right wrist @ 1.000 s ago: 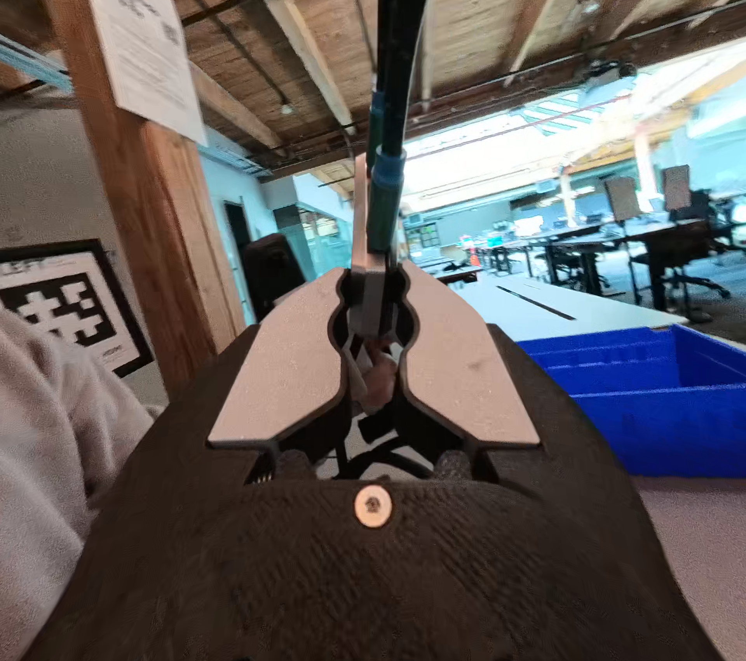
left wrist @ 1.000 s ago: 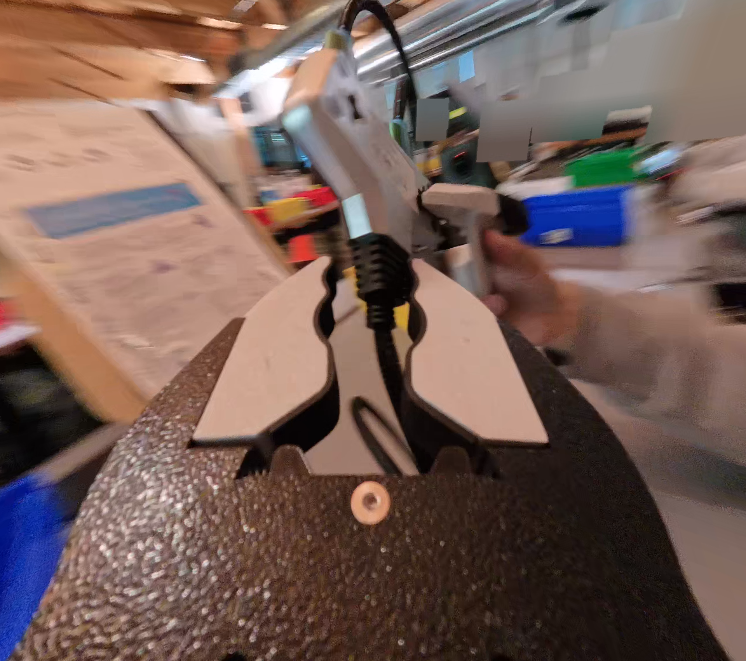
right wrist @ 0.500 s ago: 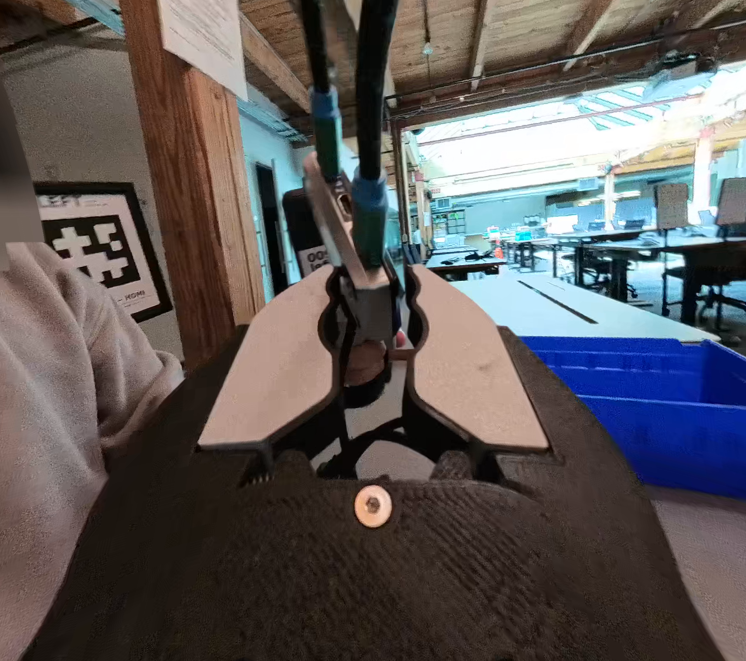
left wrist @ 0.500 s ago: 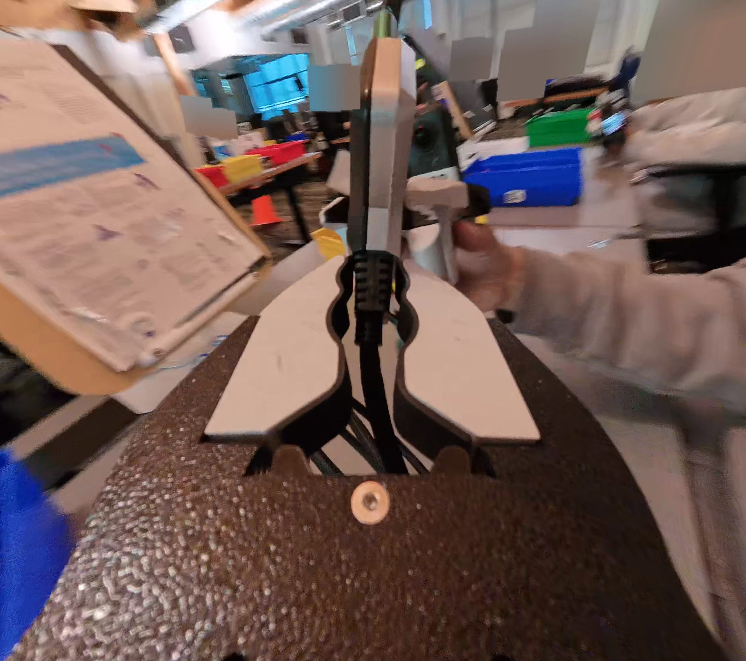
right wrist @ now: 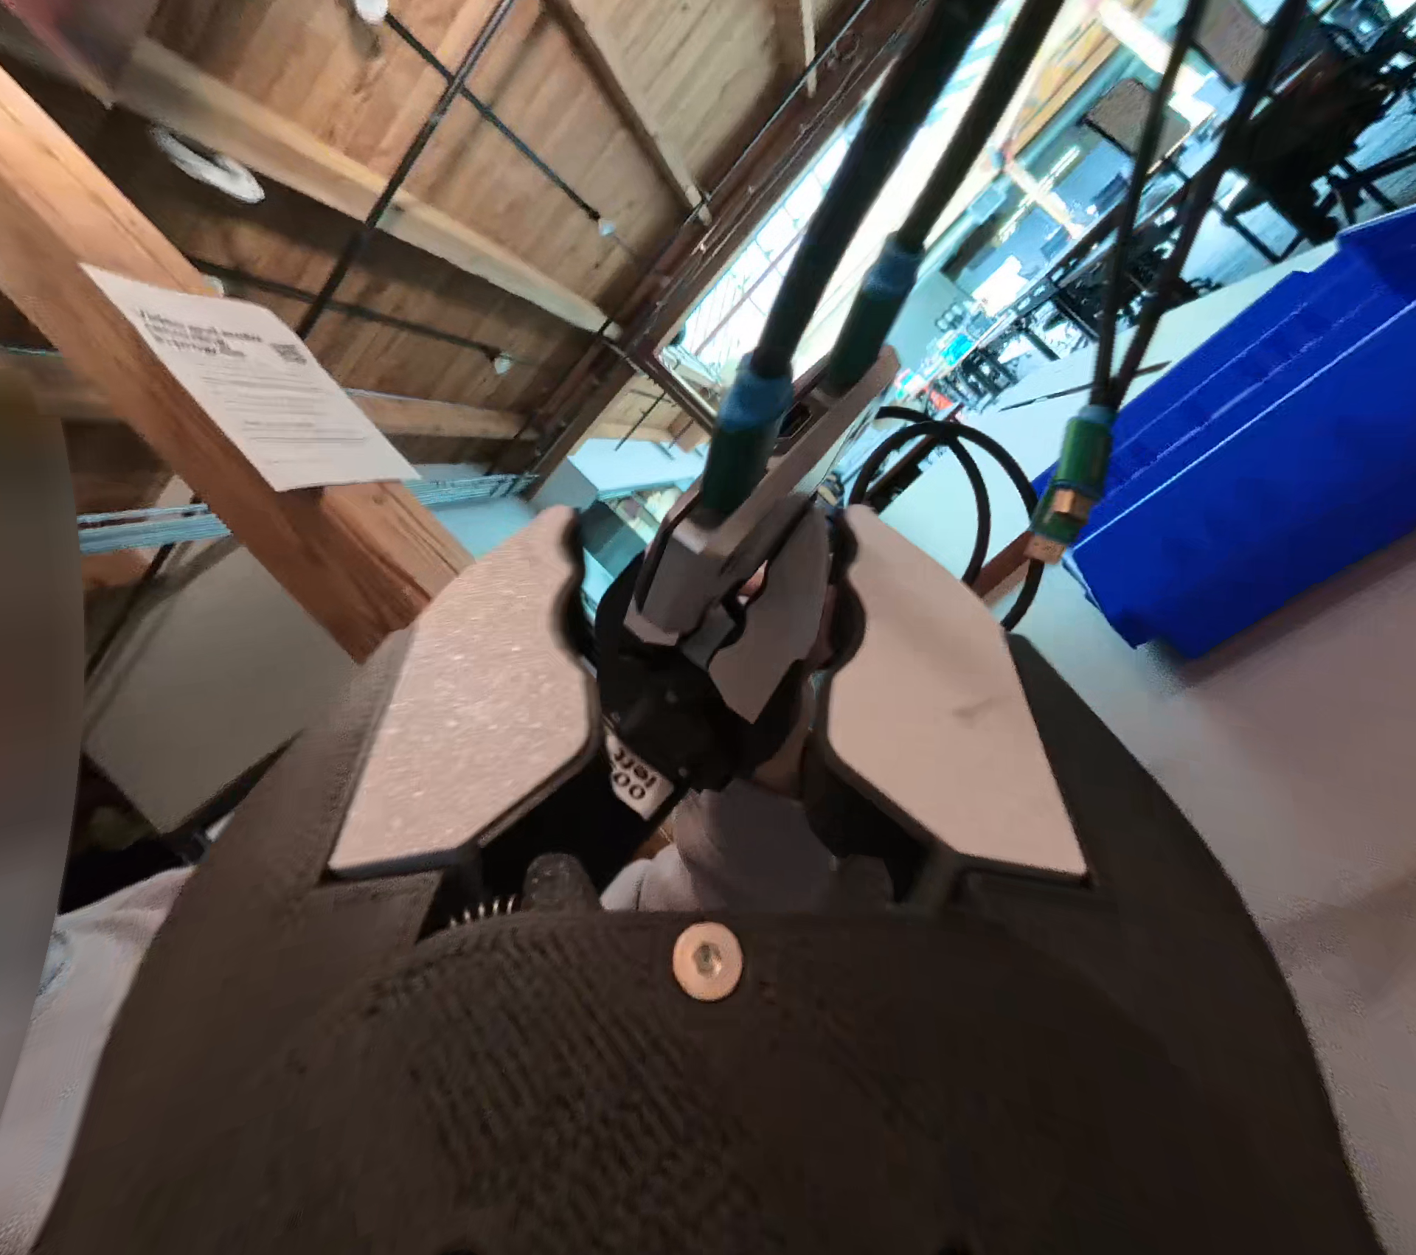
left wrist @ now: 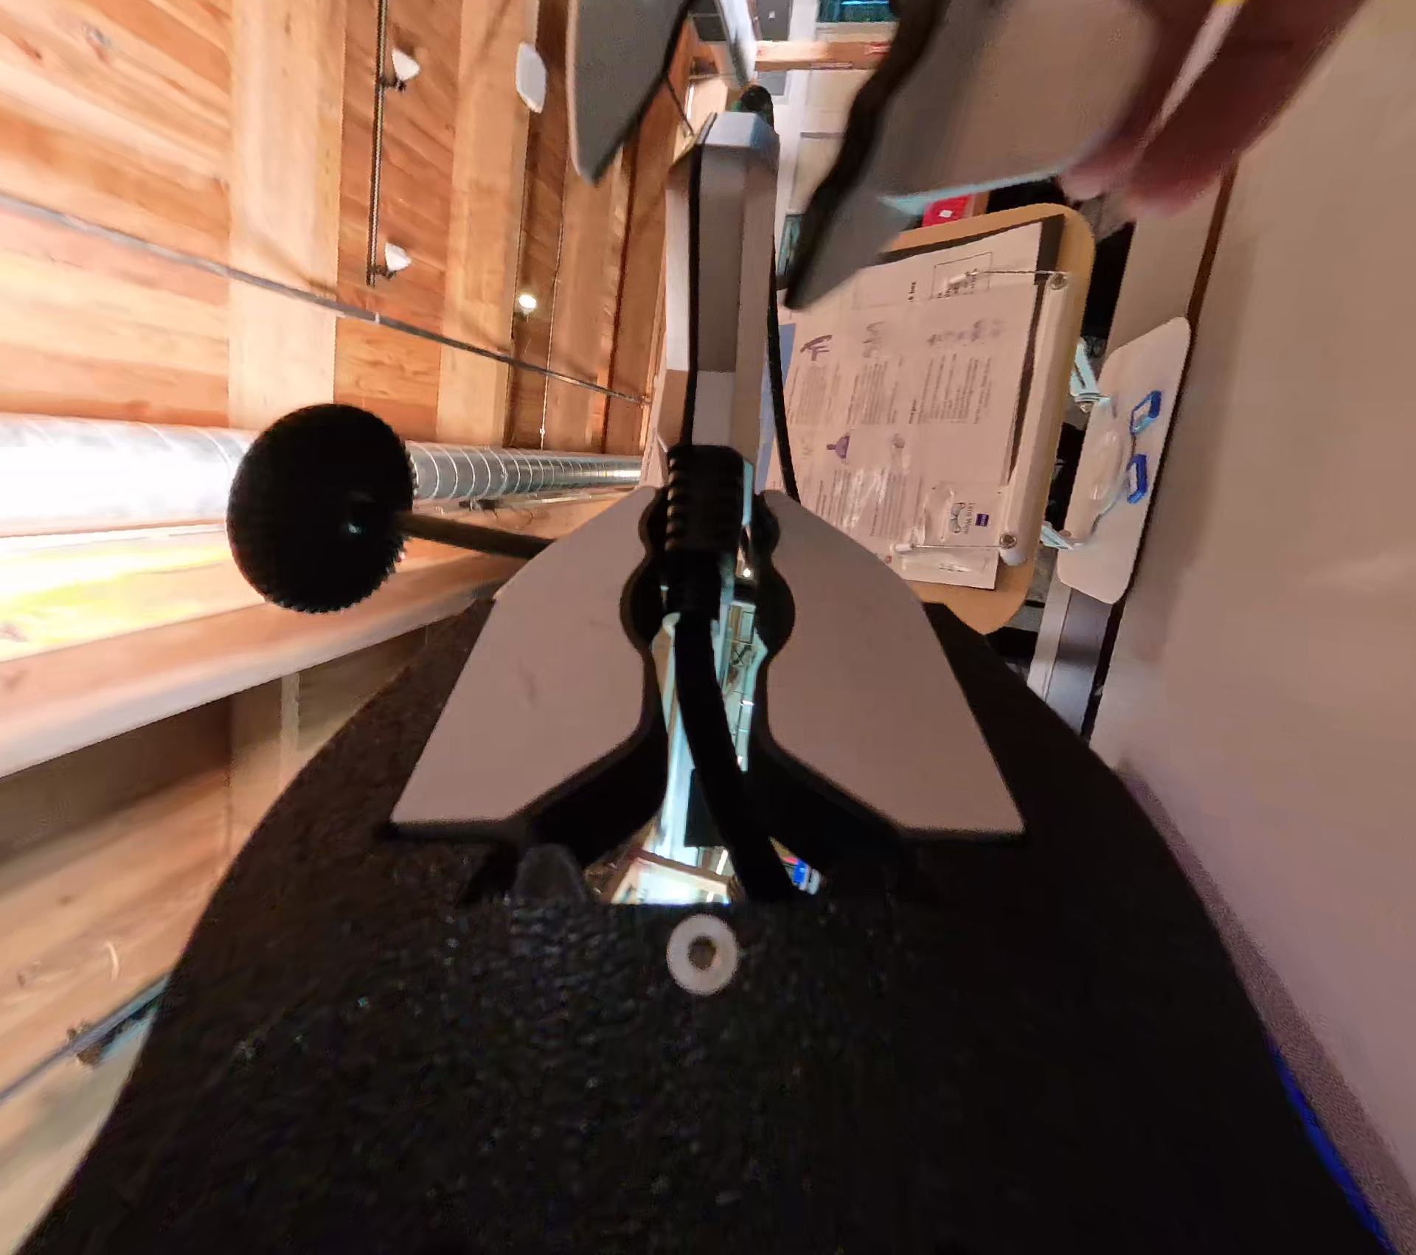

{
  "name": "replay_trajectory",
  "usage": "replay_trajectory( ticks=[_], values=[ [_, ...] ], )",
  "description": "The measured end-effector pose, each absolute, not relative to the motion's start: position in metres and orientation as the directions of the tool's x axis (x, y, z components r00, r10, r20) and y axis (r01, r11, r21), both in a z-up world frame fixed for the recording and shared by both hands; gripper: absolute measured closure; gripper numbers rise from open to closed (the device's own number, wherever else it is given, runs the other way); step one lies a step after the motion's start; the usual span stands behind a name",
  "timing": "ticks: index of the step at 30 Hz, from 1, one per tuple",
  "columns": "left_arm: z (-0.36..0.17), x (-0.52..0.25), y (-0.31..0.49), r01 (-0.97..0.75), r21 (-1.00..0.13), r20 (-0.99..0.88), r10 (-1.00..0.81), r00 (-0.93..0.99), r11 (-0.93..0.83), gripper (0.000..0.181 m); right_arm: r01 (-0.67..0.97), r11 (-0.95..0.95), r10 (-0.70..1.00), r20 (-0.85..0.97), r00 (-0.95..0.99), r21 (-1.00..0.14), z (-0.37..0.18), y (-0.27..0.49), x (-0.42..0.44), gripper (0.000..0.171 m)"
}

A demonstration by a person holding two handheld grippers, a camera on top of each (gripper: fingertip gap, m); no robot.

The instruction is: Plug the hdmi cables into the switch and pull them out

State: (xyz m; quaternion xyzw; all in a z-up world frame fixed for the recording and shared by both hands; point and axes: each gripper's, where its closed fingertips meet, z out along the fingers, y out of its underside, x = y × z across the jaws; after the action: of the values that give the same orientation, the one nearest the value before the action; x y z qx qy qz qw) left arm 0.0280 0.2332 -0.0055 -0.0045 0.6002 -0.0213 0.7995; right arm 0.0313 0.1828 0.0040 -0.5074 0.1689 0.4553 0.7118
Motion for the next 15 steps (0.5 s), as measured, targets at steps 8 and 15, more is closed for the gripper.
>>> replay_trajectory(
  ticks=[8,15],
  values=[
    [-0.024,0.04,0.234,0.006,0.065,-0.96,0.06,0.273,0.998,0.161,-0.792,0.152,0.417,-0.688,0.594,-0.591,-0.02,0.189,0.044,0.14],
    [-0.043,0.041,0.235,0.06,-0.496,-0.868,-0.493,-0.061,0.866,0.137,-0.826,0.314,0.466,-0.682,0.564,-0.468,-0.016,0.183,0.062,0.147]
  ],
)
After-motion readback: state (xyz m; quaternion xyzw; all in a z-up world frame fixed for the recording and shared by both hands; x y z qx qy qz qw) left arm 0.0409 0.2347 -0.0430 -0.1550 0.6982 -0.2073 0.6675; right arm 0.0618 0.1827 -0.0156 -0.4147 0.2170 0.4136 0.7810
